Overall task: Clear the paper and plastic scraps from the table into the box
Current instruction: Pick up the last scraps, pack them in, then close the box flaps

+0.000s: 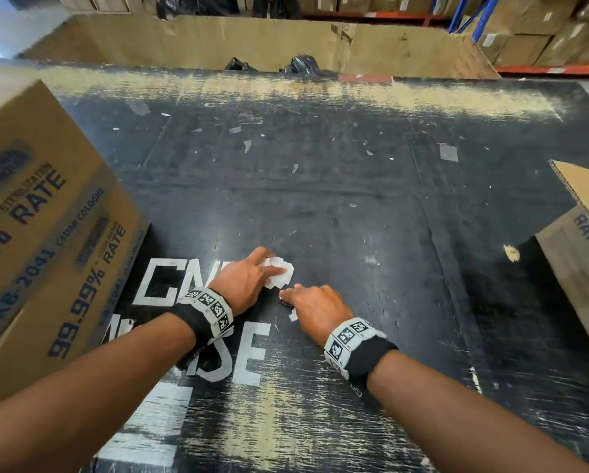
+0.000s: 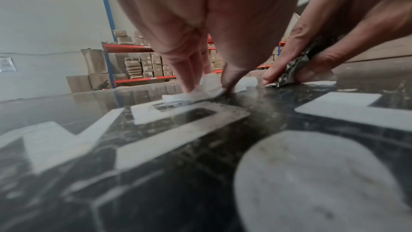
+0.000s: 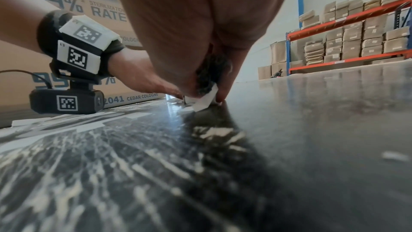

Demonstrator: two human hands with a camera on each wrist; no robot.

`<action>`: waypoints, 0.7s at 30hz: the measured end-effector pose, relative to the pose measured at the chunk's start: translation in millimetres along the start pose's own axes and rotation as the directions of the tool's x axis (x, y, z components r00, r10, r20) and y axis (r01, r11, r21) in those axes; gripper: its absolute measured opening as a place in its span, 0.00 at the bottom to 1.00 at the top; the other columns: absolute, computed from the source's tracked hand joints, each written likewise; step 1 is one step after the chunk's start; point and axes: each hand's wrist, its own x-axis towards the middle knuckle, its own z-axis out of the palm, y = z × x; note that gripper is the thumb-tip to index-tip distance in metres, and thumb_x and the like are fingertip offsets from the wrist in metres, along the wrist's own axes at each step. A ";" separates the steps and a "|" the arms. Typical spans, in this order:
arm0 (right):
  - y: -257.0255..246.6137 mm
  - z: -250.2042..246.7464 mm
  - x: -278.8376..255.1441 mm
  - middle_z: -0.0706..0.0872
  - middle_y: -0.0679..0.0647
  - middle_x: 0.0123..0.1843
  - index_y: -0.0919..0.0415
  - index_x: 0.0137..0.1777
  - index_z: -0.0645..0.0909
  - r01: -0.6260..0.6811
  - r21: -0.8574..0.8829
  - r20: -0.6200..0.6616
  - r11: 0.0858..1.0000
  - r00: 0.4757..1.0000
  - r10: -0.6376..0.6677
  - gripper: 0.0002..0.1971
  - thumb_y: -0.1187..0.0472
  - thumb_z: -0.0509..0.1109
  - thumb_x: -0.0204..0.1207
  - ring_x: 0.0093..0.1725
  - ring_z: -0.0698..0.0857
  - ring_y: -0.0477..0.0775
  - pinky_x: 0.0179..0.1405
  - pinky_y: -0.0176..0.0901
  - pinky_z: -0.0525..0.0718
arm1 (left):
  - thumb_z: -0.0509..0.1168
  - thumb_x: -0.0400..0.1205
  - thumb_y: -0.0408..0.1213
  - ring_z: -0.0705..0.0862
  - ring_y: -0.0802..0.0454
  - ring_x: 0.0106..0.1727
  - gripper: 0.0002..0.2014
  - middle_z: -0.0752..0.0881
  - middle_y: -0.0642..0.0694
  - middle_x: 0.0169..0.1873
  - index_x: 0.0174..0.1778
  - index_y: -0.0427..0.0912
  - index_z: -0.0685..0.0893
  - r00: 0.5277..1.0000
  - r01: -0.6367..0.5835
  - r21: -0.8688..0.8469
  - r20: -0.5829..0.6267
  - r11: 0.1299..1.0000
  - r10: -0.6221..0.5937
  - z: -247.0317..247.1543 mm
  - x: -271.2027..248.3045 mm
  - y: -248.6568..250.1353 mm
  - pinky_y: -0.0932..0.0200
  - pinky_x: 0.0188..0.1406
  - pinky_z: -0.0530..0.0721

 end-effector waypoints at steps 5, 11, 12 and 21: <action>11.8 -3.5 -12.0 0.88 0.58 0.60 0.56 0.68 0.79 -0.030 -0.002 -0.022 1.000 0.999 0.030 0.22 0.74 0.59 0.78 0.54 0.88 0.65 0.52 0.56 0.85 | 0.60 0.79 0.25 0.83 0.53 0.72 0.35 0.71 0.61 0.82 0.78 0.65 0.77 0.998 0.034 0.042 0.060 0.999 -0.037 -10.1 2.2 9.5 0.58 0.69 0.78; 30.7 3.0 -30.5 0.87 0.51 0.66 0.51 0.70 0.78 -0.061 0.071 -0.150 0.996 0.986 0.071 0.24 0.71 0.58 0.78 0.65 0.86 0.58 0.58 0.57 0.85 | 0.62 0.79 0.26 0.86 0.53 0.69 0.32 0.77 0.59 0.78 0.73 0.64 0.83 0.997 -0.022 -0.015 -0.075 1.000 0.020 -9.8 -2.6 15.9 0.56 0.67 0.82; 33.8 2.5 -34.4 0.87 0.50 0.66 0.51 0.71 0.78 -0.072 0.103 -0.189 0.992 0.978 0.090 0.25 0.70 0.60 0.77 0.66 0.86 0.57 0.57 0.57 0.86 | 0.63 0.79 0.25 0.88 0.52 0.66 0.30 0.79 0.57 0.77 0.71 0.62 0.85 0.989 -0.056 -0.039 -0.138 0.998 0.051 -11.0 -4.4 20.7 0.55 0.65 0.85; 70.6 -22.3 -126.4 0.91 0.52 0.62 0.57 0.64 0.88 -0.095 0.249 -0.607 0.964 0.760 0.232 0.27 0.74 0.78 0.65 0.61 0.90 0.50 0.47 0.51 0.93 | 0.72 0.76 0.22 0.87 0.65 0.64 0.29 0.85 0.60 0.70 0.65 0.60 0.90 0.834 -0.369 -0.260 -0.517 0.893 0.194 -33.2 -23.2 121.2 0.70 0.66 0.81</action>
